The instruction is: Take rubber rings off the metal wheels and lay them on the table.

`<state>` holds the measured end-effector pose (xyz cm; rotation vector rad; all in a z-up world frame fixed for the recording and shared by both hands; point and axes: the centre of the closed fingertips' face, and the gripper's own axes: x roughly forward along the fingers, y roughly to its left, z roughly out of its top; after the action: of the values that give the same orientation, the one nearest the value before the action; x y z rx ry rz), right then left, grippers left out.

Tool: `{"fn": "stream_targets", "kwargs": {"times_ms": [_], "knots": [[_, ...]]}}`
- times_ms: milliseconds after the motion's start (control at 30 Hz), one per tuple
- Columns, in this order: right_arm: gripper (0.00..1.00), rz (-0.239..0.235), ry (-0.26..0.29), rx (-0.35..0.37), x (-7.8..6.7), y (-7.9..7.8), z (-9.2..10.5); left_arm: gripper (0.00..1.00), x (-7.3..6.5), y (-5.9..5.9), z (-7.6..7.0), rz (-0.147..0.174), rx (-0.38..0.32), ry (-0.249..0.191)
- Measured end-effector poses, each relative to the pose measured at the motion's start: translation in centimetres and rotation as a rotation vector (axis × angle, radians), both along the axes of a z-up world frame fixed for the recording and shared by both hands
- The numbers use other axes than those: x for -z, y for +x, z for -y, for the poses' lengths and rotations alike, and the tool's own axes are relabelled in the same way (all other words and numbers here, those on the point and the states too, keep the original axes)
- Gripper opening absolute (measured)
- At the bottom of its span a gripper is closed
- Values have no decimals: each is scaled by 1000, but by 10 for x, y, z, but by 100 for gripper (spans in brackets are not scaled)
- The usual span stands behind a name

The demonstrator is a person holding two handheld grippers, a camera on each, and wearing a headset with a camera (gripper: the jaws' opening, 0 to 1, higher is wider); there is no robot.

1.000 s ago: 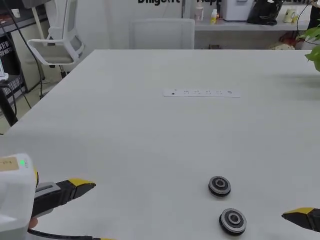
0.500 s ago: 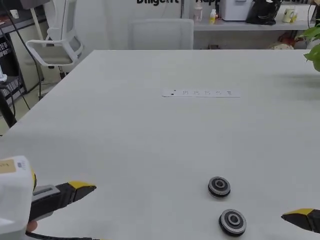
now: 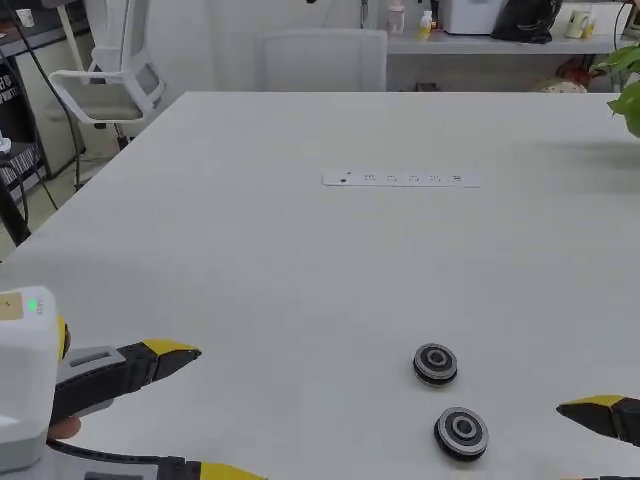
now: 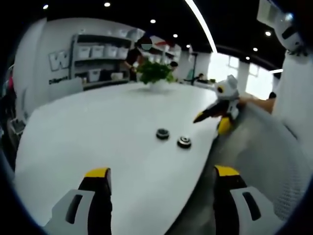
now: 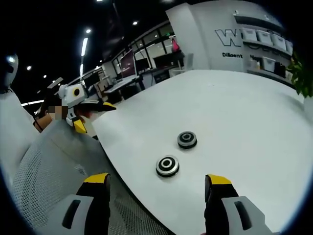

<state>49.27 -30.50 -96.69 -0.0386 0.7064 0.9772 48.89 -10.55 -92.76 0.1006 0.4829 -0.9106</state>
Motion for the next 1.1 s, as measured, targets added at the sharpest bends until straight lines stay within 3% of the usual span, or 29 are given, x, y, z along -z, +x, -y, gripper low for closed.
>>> {"fn": "stream_targets", "kwargs": {"times_ms": [100,167,433,600,633,733,800,900,967,1000,1100], "knots": [[78,12,-66,-26,8,0,2,87,-18,3,10,48,40,5],[78,22,-98,-39,12,1,4,87,-26,5,16,63,56,9],[75,57,-58,-40,4,7,1,86,-66,15,48,176,166,24],[68,97,-20,-48,-8,13,-4,81,-82,20,72,214,220,28],[67,107,-25,-55,-9,15,-4,79,-88,23,79,237,233,18],[66,131,-28,-76,-14,20,-8,73,-100,25,96,262,272,-27],[63,152,-32,-91,-17,24,-10,72,-103,26,105,270,292,-34],[61,177,-30,-113,-21,28,-12,70,-102,30,116,335,340,20],[58,190,-21,-123,-23,30,-14,67,-103,34,125,381,355,25],[56,205,-3,-133,-26,31,-16,66,-103,32,135,390,364,22],[50,217,27,-155,-29,32,-18,61,-98,36,147,405,377,20]]}}
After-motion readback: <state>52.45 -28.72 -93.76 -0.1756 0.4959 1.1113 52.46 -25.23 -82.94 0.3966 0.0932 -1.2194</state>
